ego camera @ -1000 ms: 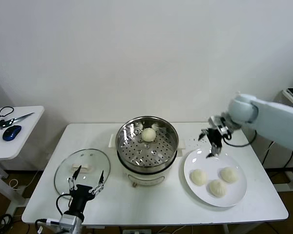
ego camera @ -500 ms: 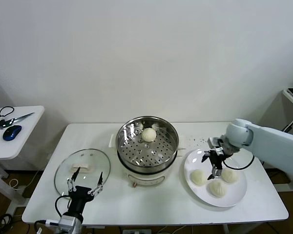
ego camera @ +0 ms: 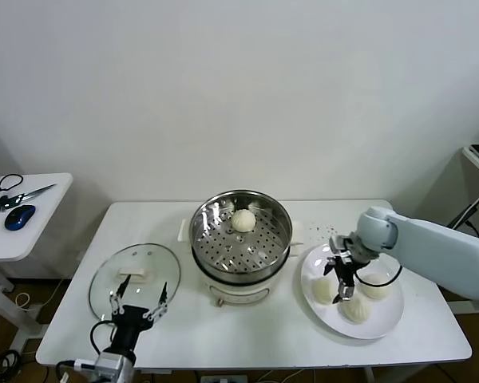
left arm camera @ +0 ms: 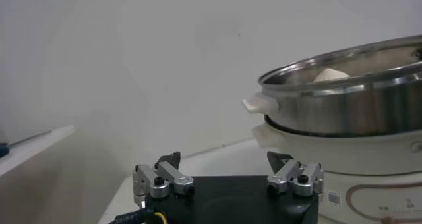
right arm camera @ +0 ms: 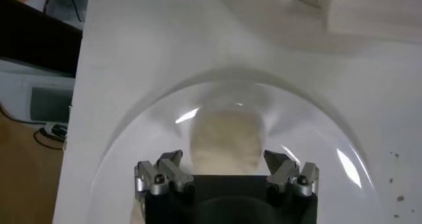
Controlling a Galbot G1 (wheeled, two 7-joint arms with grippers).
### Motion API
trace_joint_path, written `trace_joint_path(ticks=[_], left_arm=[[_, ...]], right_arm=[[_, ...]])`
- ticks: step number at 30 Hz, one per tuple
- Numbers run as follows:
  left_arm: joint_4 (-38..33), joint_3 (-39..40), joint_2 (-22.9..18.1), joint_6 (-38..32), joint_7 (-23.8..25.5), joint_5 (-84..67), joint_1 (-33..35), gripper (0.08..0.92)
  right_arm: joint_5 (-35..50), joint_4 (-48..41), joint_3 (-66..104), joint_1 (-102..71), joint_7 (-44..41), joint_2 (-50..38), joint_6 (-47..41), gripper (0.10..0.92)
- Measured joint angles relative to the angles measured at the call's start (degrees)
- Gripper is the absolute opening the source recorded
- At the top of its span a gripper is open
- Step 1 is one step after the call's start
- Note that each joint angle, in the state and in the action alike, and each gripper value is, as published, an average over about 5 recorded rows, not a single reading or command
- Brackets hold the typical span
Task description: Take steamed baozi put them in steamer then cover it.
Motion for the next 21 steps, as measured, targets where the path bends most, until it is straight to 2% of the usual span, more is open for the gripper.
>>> trace_joint_path(ticks=[3,11,21], left_arm=[[0.08,0.13,-0.02,0.00,0.00,-0.07,-0.05,0.823],[0.08,0.21,-0.04,-0.01,0.00,-0.11,0.01,0.823],[-0.17,0.32,-0.21,0.13,-0.10,-0.23,0.42,0.823]], right_arm=[[-0.25,-0.37,0.21,-0.34,0.02,0.35,0.01,0.807],[-0.47,-0.54,0.51,-0.73,0.01,0.58,0.09,0.689],[1.52,0.62,-0.26,2.13,-0.11,-1.15,0.30,0.673]])
